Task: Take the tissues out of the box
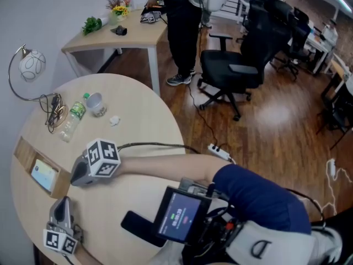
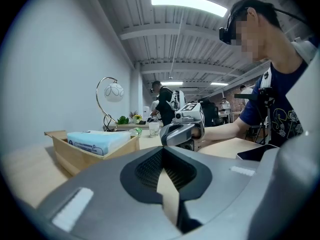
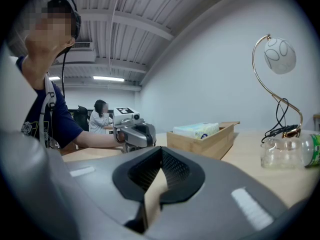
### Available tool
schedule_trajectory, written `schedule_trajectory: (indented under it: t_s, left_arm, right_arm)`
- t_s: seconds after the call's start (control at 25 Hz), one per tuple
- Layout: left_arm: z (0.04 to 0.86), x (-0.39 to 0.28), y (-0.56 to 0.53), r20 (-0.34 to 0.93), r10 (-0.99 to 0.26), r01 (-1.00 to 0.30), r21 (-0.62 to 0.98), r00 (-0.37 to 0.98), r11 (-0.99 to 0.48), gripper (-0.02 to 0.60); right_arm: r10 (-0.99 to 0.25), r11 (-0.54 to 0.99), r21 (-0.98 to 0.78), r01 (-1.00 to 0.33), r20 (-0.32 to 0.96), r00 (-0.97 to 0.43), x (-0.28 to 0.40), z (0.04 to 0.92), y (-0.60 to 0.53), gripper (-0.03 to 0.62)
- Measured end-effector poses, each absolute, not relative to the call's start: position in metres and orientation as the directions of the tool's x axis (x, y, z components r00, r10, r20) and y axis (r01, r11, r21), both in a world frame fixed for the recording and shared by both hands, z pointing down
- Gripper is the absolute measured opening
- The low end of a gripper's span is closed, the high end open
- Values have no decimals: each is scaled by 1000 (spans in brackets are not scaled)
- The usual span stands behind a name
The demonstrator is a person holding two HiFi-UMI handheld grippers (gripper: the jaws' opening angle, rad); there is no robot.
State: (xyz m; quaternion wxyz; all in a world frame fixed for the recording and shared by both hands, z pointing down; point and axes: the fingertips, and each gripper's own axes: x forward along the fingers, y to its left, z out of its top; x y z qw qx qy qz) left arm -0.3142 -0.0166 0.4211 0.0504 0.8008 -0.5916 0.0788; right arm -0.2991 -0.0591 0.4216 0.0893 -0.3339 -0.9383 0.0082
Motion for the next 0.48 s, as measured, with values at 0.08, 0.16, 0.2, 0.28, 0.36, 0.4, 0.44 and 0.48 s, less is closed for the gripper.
schedule_trajectory:
  t_s: [0.08,0.16,0.2,0.28,0.36,0.4,0.44,0.48]
  left_arm:
    - [421,-315,-17,182,-940,-955,-6,290,-296,5]
    - [421,-316,-17,183,-940,-956,-7,287,-293,5]
    - [421,-316,-17,184,-941,-957,-7,283,-289,5]
    - [421,-318,-17,182,-944,-960,0,276,-281,5]
    - [423,-321,-17,176,-946,-962,15,272,-274,5]
    - [423,-322,-17,174,-947,-962,21,271,-272,5]
    - [423,-322,-17,174,-947,-963,25,270,-270,5]
    - [423,-322,-17,176,-947,-963,26,269,-269,5]
  right_arm:
    - [628,777,-76,625,163,-761,-299,422,-59,5]
    - [628,777,-78,625,164,-760,-300,422,-59,5]
    - [629,776,-78,625,164,-760,-300,422,-59,5]
    - [629,776,-77,626,167,-759,-300,422,-59,5]
    - [629,776,-77,626,170,-759,-299,423,-59,5]
    - [626,778,-77,623,171,-761,-299,423,-59,5]
    - [622,781,-77,619,172,-763,-299,423,-60,5]
    - [618,785,-78,615,175,-767,-299,424,-60,5]
